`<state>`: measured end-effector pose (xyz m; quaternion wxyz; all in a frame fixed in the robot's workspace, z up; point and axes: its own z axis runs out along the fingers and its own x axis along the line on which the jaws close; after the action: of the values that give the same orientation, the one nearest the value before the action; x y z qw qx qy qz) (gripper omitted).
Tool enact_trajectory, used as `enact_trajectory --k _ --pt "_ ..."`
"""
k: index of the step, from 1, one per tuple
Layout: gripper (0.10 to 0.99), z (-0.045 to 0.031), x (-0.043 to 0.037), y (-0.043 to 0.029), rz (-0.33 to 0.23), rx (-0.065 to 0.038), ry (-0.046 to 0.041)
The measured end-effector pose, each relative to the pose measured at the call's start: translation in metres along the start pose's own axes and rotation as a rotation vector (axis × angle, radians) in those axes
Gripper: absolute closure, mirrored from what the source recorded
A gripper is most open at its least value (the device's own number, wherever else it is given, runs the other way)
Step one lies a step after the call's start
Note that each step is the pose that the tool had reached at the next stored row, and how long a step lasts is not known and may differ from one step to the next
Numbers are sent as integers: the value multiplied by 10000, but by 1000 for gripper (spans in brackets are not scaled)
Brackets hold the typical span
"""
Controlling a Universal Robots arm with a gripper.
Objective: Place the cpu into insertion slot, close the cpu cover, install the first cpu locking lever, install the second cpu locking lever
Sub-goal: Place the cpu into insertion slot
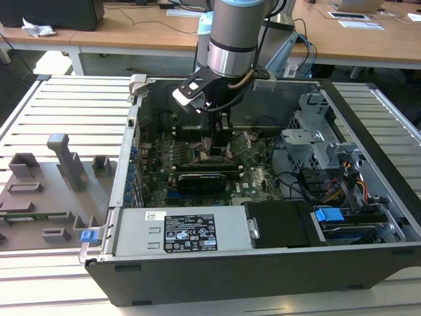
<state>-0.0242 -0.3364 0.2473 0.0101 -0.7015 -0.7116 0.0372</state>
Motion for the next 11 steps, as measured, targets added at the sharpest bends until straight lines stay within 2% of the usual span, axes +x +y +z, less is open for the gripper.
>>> enact_trajectory --k 3,8,9,10,11 --pt "545 1 0 0 327 13 8" --pt "545 2 0 1 368 13 11" --pt "545 4 0 2 371 -81 11" --pt "545 5 0 1 378 -233 10" --pt "545 8 0 1 387 -495 12"
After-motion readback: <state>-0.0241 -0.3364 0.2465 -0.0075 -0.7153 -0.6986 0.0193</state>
